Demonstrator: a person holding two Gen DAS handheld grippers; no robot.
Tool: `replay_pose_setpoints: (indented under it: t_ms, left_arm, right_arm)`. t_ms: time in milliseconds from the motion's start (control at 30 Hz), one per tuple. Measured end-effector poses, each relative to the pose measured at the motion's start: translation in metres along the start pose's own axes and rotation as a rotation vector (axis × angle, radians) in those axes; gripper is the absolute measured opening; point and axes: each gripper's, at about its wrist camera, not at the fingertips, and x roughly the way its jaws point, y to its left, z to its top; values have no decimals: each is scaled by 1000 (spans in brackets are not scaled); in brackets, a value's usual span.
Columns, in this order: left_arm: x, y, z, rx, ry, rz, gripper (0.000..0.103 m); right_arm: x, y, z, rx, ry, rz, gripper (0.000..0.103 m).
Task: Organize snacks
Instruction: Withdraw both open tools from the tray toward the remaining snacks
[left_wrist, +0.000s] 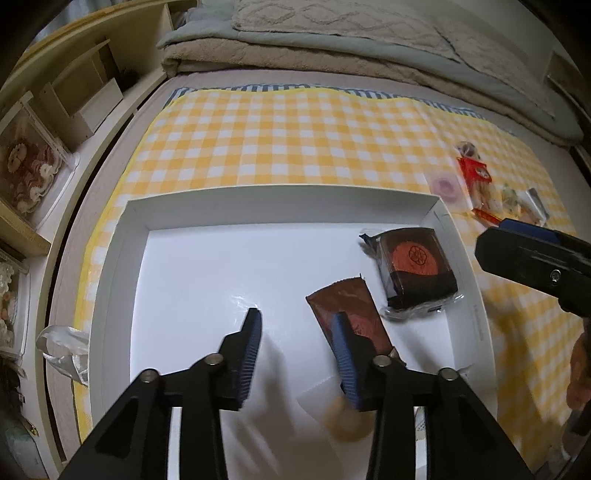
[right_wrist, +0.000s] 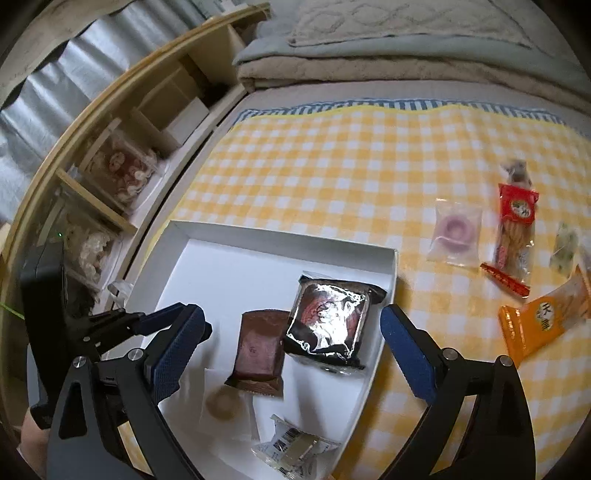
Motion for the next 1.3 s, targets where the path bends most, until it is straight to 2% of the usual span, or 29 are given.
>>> replay_pose_setpoints:
  t_ms: [267,333,500,1067,1300]
  left_arm:
    - [-13,1,-8,-11,-4,-9,63]
    - [-17,2,-11,-14,-8,-9,69]
    - [-27,4,-19,-17,-20,-10,103]
    - [-78,12,-42,-70,-86,-35,103]
    - [-106,13,-45,-97,-142,-47,103]
  right_arm:
    - [-3,-9,-10,-30,32,-49,98]
    - [-4,-9,-13,-42,35,-61,103]
    - [-11,-7,-20,-69,25,-80,103]
    - [-38,-4,-27,-105,-7,-133,103]
    - [-66,-14,-26,-108,-52,-136,103]
